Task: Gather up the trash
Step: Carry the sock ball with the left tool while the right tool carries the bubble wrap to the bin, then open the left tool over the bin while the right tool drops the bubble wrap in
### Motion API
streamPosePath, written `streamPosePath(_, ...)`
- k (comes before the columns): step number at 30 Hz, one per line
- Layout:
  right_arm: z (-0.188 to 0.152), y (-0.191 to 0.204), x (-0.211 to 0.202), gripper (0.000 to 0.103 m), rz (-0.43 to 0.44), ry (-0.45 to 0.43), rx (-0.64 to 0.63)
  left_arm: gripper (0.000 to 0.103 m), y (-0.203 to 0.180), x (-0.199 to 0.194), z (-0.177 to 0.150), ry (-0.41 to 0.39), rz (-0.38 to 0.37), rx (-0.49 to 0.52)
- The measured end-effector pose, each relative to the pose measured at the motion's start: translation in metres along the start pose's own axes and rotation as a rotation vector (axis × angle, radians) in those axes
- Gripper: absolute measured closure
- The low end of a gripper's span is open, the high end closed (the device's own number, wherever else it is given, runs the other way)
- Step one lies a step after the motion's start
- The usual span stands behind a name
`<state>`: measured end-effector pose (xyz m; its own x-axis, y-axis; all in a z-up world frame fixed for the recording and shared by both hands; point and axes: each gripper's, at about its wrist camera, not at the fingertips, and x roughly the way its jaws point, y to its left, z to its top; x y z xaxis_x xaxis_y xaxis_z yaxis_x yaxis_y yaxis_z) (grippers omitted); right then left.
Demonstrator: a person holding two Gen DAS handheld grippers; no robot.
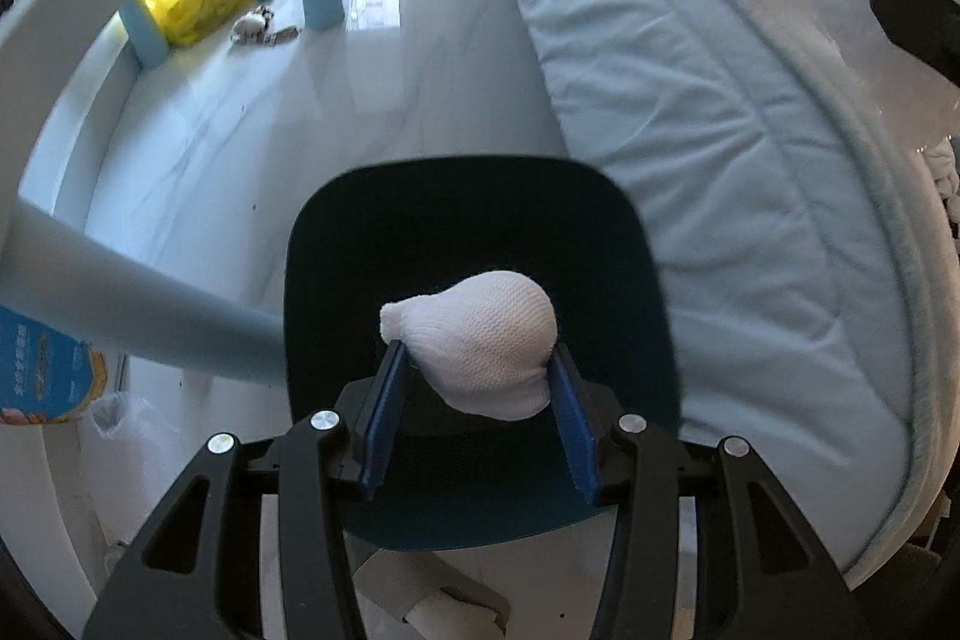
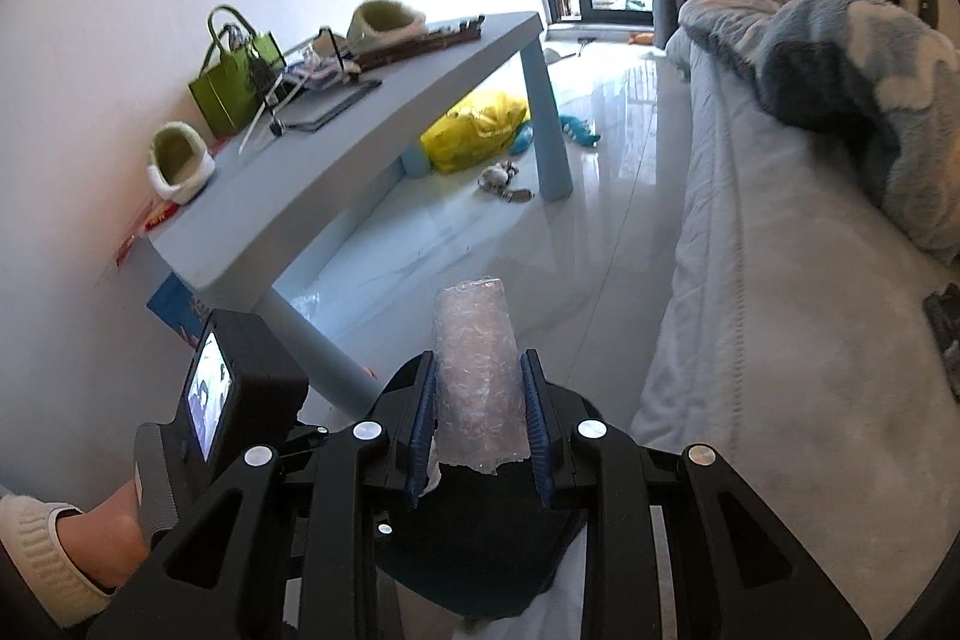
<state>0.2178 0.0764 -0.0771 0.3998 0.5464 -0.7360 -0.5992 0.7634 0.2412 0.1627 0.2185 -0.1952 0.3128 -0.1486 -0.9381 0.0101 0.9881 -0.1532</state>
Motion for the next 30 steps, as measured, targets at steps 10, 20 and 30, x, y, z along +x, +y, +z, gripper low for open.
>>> streamPosePath(10,-0.002,0.005,0.043,0.075,-0.020,0.086,0.036,0.035,0.022,-0.024,-0.007,-0.063,-0.040,-0.001)
streamPosePath(20,-0.012,0.006,0.080,0.075,-0.051,0.166,0.032,0.043,0.041,-0.094,0.004,-0.250,-0.068,-0.048)
streamPosePath(30,-0.035,0.010,0.128,0.075,-0.084,0.284,0.015,0.056,0.039,-0.144,0.013,-0.373,-0.107,-0.065)
